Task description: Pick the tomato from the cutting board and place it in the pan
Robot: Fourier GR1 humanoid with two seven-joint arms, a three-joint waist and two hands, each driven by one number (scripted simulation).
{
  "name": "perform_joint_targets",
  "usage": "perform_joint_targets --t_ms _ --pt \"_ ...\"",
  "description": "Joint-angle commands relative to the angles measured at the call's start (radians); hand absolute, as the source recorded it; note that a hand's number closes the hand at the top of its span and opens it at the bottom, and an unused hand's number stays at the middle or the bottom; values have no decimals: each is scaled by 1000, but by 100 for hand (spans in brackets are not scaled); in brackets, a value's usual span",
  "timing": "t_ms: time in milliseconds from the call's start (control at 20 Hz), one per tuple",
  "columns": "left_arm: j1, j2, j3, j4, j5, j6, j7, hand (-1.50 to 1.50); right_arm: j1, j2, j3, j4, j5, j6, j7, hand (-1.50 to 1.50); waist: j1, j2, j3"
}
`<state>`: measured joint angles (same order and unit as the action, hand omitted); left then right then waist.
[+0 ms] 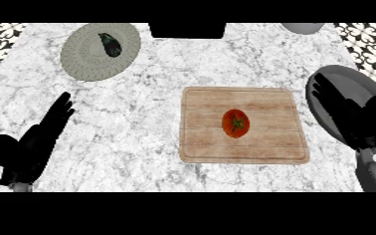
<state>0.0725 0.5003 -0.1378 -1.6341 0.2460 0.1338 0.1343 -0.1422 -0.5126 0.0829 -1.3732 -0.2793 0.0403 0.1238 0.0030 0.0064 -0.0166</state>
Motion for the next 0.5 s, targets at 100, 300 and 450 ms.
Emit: perform_joint_targets --t_ms 100,300,450 --pt "-79 -59 29 -18 24 47 13 0 -144 63 -2 -111 -64 111 -178 150 7 -9 19" --pt "-111 -114 52 -8 66 68 -2 0 -213 -6 41 -222 165 41 -288 150 -7 -11 15" --pt "-172 -126 81 31 77 95 28 0 -78 1 -23 -261 221 0 -558 150 -48 -8 19"
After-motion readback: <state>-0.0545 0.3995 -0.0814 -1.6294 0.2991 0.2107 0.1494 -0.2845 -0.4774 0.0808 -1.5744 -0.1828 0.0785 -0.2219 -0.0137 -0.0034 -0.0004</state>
